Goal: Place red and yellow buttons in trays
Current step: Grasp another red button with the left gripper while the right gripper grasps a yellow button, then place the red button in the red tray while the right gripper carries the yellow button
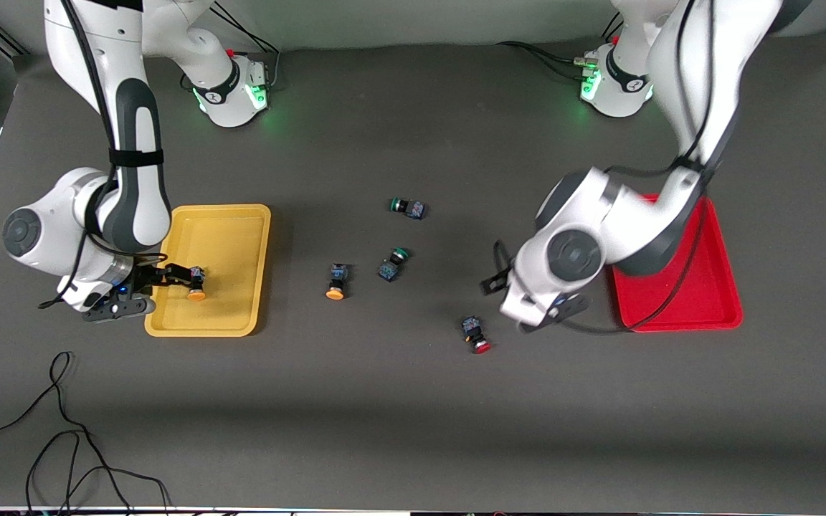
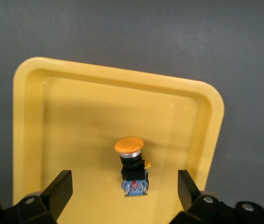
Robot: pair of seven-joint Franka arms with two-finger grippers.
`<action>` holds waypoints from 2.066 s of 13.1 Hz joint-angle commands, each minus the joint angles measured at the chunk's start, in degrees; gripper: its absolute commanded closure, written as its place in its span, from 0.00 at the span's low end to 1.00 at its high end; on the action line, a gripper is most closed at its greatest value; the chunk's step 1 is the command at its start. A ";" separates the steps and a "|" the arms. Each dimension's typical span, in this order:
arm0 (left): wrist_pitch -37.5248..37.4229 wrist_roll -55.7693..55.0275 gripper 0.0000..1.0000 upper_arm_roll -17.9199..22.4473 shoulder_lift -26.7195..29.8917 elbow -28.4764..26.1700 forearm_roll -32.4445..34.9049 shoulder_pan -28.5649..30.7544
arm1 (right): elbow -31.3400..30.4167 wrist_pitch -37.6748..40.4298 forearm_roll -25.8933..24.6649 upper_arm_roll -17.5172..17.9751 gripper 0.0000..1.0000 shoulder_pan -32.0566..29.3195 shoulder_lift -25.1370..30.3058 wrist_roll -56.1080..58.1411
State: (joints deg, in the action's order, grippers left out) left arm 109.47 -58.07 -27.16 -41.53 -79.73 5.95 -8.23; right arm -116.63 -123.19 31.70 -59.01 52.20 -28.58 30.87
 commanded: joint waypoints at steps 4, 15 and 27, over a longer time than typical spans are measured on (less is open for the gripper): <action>10.04 -4.24 0.03 3.87 -13.31 10.73 0.11 -5.56 | 9.05 11.39 -5.17 -0.58 0.00 11.49 0.89 -22.40; 14.55 -2.49 1.00 6.60 -17.97 14.07 0.73 -7.41 | 9.14 -9.70 12.24 11.11 0.00 22.25 -13.78 -46.78; -19.48 30.08 1.00 5.98 17.23 -4.94 0.29 9.00 | 9.05 -12.87 15.58 15.24 0.78 20.05 -16.08 -45.82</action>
State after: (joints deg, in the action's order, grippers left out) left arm 87.26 -34.75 -21.29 -36.98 -67.31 6.37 -3.22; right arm -108.27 -135.64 45.90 -43.68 72.36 -44.65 -15.33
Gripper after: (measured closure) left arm 0.643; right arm 0.665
